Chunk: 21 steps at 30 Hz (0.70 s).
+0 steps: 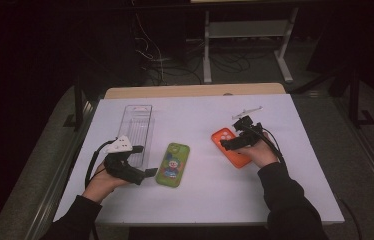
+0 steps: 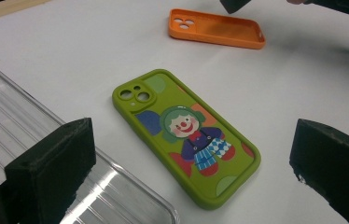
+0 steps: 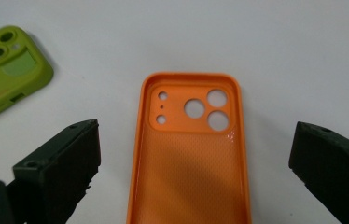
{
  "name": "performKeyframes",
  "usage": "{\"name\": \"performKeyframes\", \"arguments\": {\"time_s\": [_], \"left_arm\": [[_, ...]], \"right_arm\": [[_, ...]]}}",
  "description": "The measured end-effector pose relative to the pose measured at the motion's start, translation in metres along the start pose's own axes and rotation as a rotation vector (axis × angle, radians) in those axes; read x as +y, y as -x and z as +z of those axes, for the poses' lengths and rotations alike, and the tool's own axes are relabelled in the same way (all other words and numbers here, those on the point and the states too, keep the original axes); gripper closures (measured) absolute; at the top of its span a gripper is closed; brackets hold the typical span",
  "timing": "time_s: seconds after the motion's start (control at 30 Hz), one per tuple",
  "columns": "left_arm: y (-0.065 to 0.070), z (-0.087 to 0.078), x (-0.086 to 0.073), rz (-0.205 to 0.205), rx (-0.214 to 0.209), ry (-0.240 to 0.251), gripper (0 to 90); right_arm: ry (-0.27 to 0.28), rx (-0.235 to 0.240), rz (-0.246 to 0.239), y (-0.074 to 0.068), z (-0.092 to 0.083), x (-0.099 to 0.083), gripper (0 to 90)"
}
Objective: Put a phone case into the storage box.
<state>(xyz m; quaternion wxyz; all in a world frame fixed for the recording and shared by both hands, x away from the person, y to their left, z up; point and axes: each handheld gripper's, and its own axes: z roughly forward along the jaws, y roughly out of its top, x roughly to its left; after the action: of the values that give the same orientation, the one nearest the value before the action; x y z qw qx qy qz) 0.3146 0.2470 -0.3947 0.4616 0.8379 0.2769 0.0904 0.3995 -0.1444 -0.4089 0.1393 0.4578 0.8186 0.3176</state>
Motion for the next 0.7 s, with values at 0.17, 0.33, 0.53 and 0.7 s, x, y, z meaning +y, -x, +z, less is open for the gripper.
{"name": "performKeyframes", "arguments": {"time_s": [0.17, 0.33, 0.53, 0.7], "left_arm": [[0.0, 0.0, 0.0, -0.002, 0.0, 0.003, 0.0], [0.0, 0.0, 0.0, -0.008, 0.0, 0.008, 0.0], [0.0, 0.0, 0.0, -0.007, 0.0, 0.008, 0.0], [0.0, 0.0, 0.0, -0.006, -0.001, 0.008, 0.0]], "right_arm": [[-0.035, -0.003, 0.002, 0.0, 0.01, -0.005, 1.4], [-0.066, -0.006, -0.006, -0.002, 0.02, -0.009, 1.4], [-0.105, -0.012, -0.004, -0.003, 0.028, -0.014, 1.4], [-0.131, -0.007, -0.005, -0.004, 0.031, -0.016, 1.6]]}}
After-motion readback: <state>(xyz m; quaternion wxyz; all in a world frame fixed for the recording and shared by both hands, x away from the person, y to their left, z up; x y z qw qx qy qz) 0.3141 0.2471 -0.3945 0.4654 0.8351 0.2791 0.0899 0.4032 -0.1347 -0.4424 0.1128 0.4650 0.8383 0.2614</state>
